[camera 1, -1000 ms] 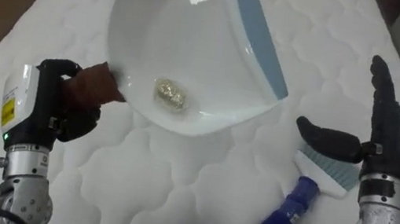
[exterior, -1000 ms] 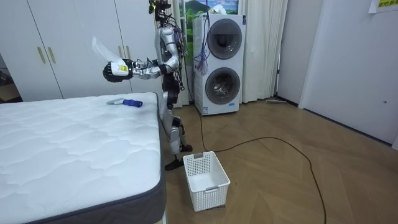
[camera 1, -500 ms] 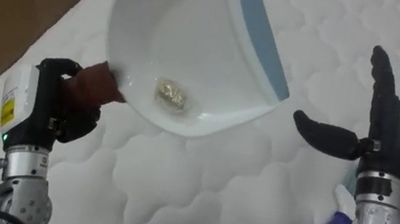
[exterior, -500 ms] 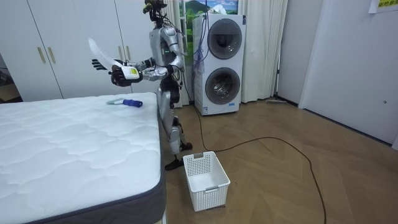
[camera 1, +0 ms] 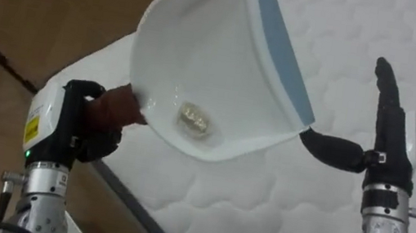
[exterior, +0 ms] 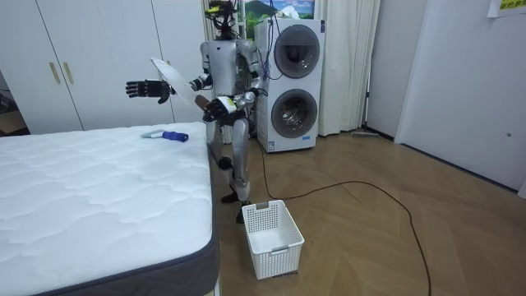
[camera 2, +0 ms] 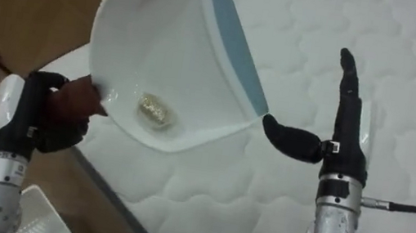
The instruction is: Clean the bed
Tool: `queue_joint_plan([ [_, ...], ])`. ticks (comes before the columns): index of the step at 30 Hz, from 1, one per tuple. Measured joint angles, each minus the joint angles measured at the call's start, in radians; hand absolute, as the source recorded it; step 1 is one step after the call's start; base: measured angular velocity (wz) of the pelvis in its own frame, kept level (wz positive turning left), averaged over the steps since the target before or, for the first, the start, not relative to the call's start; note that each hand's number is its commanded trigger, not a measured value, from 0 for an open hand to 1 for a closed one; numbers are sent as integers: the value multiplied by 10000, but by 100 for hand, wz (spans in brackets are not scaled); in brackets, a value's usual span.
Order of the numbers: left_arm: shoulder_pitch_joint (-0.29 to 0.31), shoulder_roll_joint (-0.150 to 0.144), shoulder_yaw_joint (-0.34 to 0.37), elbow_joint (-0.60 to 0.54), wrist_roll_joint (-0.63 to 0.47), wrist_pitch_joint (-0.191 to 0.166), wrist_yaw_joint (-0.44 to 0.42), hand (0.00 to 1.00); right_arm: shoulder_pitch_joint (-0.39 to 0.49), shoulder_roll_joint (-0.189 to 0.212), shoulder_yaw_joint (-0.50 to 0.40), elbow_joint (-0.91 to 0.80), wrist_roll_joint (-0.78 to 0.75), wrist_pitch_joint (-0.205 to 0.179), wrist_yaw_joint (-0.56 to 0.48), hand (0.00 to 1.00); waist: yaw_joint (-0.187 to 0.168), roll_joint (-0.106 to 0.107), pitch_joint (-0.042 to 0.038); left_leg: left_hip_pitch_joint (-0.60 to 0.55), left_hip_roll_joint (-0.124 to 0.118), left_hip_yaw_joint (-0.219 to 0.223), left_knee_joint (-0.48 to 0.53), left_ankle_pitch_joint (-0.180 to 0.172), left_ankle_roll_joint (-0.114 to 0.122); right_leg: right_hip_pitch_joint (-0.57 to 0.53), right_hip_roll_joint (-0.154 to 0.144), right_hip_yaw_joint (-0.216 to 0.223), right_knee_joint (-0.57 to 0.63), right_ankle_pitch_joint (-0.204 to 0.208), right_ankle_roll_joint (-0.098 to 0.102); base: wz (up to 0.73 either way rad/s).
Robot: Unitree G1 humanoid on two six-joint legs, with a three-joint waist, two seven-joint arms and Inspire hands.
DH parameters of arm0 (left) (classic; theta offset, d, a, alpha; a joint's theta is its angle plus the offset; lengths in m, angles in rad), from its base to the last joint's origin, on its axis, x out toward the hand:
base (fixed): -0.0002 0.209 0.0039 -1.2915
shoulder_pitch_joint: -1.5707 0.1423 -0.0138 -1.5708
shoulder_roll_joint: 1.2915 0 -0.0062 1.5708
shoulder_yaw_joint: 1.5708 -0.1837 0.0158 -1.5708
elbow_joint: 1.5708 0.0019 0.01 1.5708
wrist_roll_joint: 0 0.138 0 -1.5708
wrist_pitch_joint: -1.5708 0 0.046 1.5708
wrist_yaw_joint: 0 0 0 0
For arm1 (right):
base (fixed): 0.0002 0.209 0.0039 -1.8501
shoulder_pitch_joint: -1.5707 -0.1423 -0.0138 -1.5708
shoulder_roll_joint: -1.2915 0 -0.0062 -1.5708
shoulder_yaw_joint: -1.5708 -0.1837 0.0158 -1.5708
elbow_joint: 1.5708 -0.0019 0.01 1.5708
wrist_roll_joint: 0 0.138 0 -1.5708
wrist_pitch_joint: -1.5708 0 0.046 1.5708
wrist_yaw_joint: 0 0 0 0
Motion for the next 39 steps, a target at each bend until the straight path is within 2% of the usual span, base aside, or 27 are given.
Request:
queue_joint_plan([
  [1,47,2,5,0,3,-1,0,100,-4,-13,-64,-6,8,-15,16,0,21,-36,-26,65,-224,-186,-177,62,-65,-65,-72,233,47,31,0,79],
  [2,85,-1,14,0,7,-3,-7,100,-4,-12,-200,-6,0,-34,12,0,187,-19,-58,245,-582,-578,-468,225,119,-198,-161,832,373,168,1,75],
  [4,89,48,48,0,-13,-17,10,100,-3,2,-214,9,-250,-35,-41,0,459,479,-51,462,-872,-1395,-587,414,950,-799,-384,2150,1886,205,-3,62],
  [5,90,68,83,-1,-1,-32,37,100,-29,0,-161,9,-354,-39,-30,0,619,534,-68,511,-1001,-1546,-706,489,1076,-979,-445,2423,2162,163,56,20],
  [6,88,71,228,-5,17,-96,63,100,-111,13,-111,3,-611,-107,0,0,723,607,-59,524,-1305,-1977,-850,687,1388,-1227,-467,2828,2537,67,121,38],
  [7,88,91,307,-9,59,-100,90,100,-65,21,-113,4,-813,-146,-4,0,527,611,-60,572,-1655,-2754,-1052,912,1626,-1327,-295,3220,2628,20,97,64],
  [8,87,113,357,-9,111,-100,94,100,-1,21,-120,4,-874,-145,-22,0,404,603,-57,629,-1776,-3143,-1168,1027,1667,-1380,-132,3471,2627,-1,59,101],
  [9,89,155,346,-8,191,-101,96,100,123,27,-124,6,-890,-126,-83,0,211,583,-55,793,-1926,-3953,-1401,1268,1572,-1554,307,4046,2444,-20,13,83],
  [10,88,192,317,-8,195,-102,94,100,161,44,-124,6,-916,-105,-106,0,153,555,-50,880,-1956,-4335,-1536,1395,1428,-1659,545,4290,2242,-9,-8,101],
  [12,68,351,218,9,288,-101,-21,100,226,106,-143,5,-980,-98,-97,0,-283,338,-74,1258,-2029,-5721,-2255,1894,503,-1888,1396,5224,839,346,-358,134],
  [13,39,386,155,46,283,-140,-35,100,208,108,-210,-26,-979,-101,-95,0,-447,-12,-101,1346,-1968,-5601,-2380,1884,-63,-1896,1432,5619,235,742,-393,135],
  [14,-31,421,115,70,279,-194,-34,100,178,119,-297,-59,-981,-142,-103,0,-582,-102,-21,1106,-1785,-4814,-2026,1609,304,-1880,1424,5682,137,877,-270,121],
  [15,-122,512,-17,151,284,-218,-48,100,193,229,-470,-54,-972,-213,-116,0,-515,-134,56,628,-1754,-3944,-1084,1024,720,-1895,1418,5902,159,871,-87,70],
  [16,-68,522,-43,227,277,-214,-89,100,206,302,-476,-29,-956,-207,-92,0,-366,-205,9,642,-1884,-4014,-978,922,731,-1878,1437,6002,167,902,-105,46],
  [17,20,501,-79,343,280,-164,-216,100,208,351,-478,-46,-937,-231,-10,0,-163,-83,1,765,-1917,-4183,-1101,868,573,-1842,1532,6043,42,1002,-239,26],
  [18,73,517,-117,386,281,-102,-280,100,221,367,-465,-44,-875,-232,104,0,-143,-88,-63,938,-1912,-4406,-1604,1064,-313,-1829,1532,6003,-295,1239,-438,43],
  [19,50,560,-130,407,269,-108,-282,100,218,403,-466,-37,-824,-243,144,0,-119,-333,-9,774,-1794,-3998,-1344,866,-327,-1830,1337,5864,-358,1507,-467,88],
  [20,-241,769,-251,346,280,-189,-244,100,129,441,-678,-95,-777,-346,126,0,-161,-98,97,47,-744,-2592,262,-228,186,-1886,1074,5942,-117,1757,162,101],
  [21,-412,813,-325,397,290,-156,-253,100,34,458,-733,71,-703,-304,145,0,-146,-8,90,-276,-913,-2486,795,-703,544,-1826,1064,6111,-41,1226,502,81],
  [22,-364,792,-361,447,291,-97,-250,100,15,454,-666,205,-625,-288,248,0,19,-100,34,-186,-1045,-2577,704,-669,588,-1798,1004,6153,-119,1100,447,37],
  [23,-223,730,-412,474,289,23,-254,100,82,432,-630,252,-524,-293,387,0,181,3,73,158,-1204,-2778,337,-432,868,-1569,956,6186,-311,1164,369,16],
  [24,-166,731,-469,479,303,40,-256,100,176,430,-632,261,-444,-297,387,0,234,39,57,470,-1338,-2829,-209,-155,929,-1418,892,6212,-535,1213,393,27],
  [27,-166,752,-453,493,402,156,-261,100,137,418,-617,277,-370,-315,419,0,407,103,14,884,-1409,-2902,-1093,130,1097,-1327,905,6518,-879,1261,340,17],
  [32,-138,737,-585,795,502,634,-281,100,106,378,-403,631,-356,-303,383,0,485,197,-43,1050,-1350,-3582,-1300,223,1059,-1348,1017,6373,-700,1151,163,4],
  [37,-208,731,-673,1742,497,677,-266,100,-20,-105,-245,985,-561,-270,256,0,408,524,-104,1083,-1369,-3962,-1368,413,910,-2148,1173,6536,338,783,-113,-18],
  [38,-266,857,-527,2096,500,676,-248,100,-115,-73,-178,983,-582,-272,256,0,423,505,-91,1034,-1334,-4103,-1344,407,903,-2511,1669,6903,-481,941,-501,-61],
  [39,-391,949,-302,2647,512,687,-255,100,-180,-112,-23,1000,-586,-277,227,0,395,385,-106,931,-1380,-4058,-1211,285,718,-2774,1900,6926,-1547,2150,-824,-51],
])
